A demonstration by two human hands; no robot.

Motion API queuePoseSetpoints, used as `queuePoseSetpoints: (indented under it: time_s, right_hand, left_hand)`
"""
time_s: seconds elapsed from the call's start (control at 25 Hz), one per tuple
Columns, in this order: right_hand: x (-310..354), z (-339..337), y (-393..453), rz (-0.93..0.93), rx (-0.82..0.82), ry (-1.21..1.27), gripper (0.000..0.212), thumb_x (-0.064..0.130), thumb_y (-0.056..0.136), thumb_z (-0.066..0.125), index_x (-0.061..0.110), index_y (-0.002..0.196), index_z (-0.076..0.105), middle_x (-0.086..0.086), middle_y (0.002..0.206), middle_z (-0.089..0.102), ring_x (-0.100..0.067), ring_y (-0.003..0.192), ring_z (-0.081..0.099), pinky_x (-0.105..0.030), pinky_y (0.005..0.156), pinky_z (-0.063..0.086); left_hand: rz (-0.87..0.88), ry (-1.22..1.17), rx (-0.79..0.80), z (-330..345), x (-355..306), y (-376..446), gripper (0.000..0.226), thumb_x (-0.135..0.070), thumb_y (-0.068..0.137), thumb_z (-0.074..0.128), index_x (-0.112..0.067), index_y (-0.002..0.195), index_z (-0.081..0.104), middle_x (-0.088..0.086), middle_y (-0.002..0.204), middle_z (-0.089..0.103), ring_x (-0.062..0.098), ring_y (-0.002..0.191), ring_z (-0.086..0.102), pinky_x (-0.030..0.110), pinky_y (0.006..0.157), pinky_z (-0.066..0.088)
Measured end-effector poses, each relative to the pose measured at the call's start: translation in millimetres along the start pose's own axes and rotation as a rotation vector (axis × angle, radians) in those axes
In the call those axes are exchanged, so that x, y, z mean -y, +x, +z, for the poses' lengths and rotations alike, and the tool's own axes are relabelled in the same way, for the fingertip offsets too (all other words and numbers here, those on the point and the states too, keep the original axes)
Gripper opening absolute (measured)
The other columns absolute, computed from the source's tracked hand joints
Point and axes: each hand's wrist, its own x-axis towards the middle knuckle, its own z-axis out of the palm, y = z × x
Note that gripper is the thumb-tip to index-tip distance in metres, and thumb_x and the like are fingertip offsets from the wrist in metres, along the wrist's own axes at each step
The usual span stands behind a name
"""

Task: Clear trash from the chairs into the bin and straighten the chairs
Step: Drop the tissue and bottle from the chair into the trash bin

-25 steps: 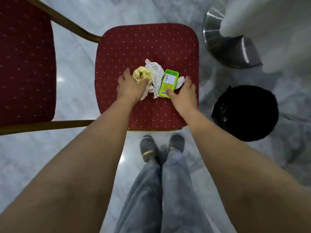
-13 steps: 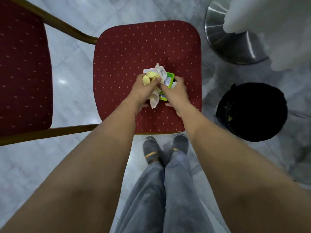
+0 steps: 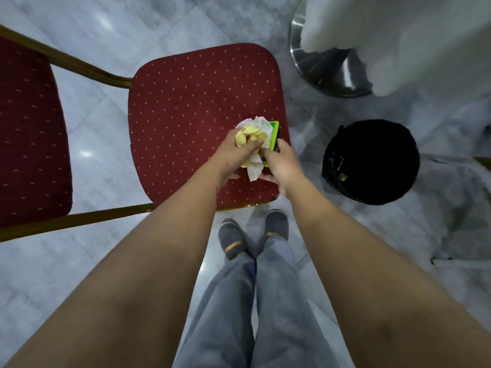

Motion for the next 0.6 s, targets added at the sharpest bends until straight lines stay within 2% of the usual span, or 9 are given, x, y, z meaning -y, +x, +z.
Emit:
queuePoseSetpoints:
  time_s: [0.12,0.24,0.28,0.36,0.44,0.52,0.6]
  right_hand:
    - [-5,-33,-16,0.008,-0.059,0.052,0.024,0.017,0.094,0.057,0.020,0.117,0.060,-0.004,0.112,0.070,-0.019,0.097,0.070,-0.034,0.067,0.061]
    - [-4,-74,-27,0.004,-0.096,0.112,0.025,0.015,0.093,0.059,0.023,0.116,0.061,-0.005,0.109,0.072,-0.023,0.095,0.071,-0.034,0.067,0.062]
    - [-5,-89,-29,-0.001,-0.110,0.137,0.024,0.014,0.093,0.058,0.023,0.115,0.061,-0.005,0.108,0.072,-0.023,0.095,0.071,-0.034,0.067,0.061]
    - [-9,-126,-29,-0.011,-0.147,0.153,0.022,0.014,0.093,0.058,0.023,0.113,0.061,-0.004,0.108,0.072,-0.023,0.097,0.070,-0.036,0.073,0.060]
    - [-15,-159,-29,0.009,-0.178,0.140,0.020,0.015,0.093,0.058,0.025,0.109,0.060,-0.004,0.109,0.071,-0.023,0.099,0.069,-0.038,0.079,0.059]
    - [-22,-203,-25,0.035,-0.202,0.137,0.020,0.015,0.092,0.058,0.025,0.109,0.060,-0.004,0.109,0.071,-0.022,0.098,0.068,-0.041,0.083,0.058]
    - [-34,-248,-20,0.069,-0.213,0.145,0.024,0.013,0.092,0.055,0.023,0.114,0.059,-0.005,0.110,0.070,-0.023,0.098,0.068,-0.043,0.083,0.058]
  left_hand:
    - [0.020,0.125,0.070,27,-11,-9,0.063,-0.047,0.089,0.062,-0.030,0.144,0.035,-0.004,0.133,0.054,0.020,0.117,0.054,0.046,0.093,0.047]
    - [0.023,0.202,0.123,65,-28,-14,0.066,-0.052,0.088,0.060,-0.030,0.145,0.034,-0.003,0.134,0.054,0.020,0.116,0.055,0.048,0.094,0.047]
    - [0.033,0.212,0.138,81,-35,-14,0.062,-0.050,0.091,0.059,-0.028,0.144,0.035,-0.003,0.132,0.056,0.018,0.111,0.057,0.042,0.089,0.049]
    - [0.066,0.230,0.170,119,-48,-13,0.050,-0.039,0.097,0.056,-0.022,0.141,0.041,-0.003,0.120,0.058,0.006,0.089,0.058,0.024,0.069,0.046]
    - [0.066,0.239,0.187,154,-51,-8,0.047,-0.035,0.098,0.055,-0.020,0.140,0.043,-0.002,0.119,0.059,0.002,0.081,0.055,0.019,0.057,0.040]
    - [0.030,0.235,0.201,199,-51,3,0.049,-0.036,0.096,0.057,-0.020,0.140,0.044,0.000,0.126,0.060,0.009,0.088,0.058,0.021,0.058,0.040]
    - [0.002,0.246,0.197,245,-50,14,0.049,-0.037,0.096,0.058,-0.018,0.138,0.045,-0.002,0.124,0.060,0.015,0.098,0.058,0.025,0.065,0.043]
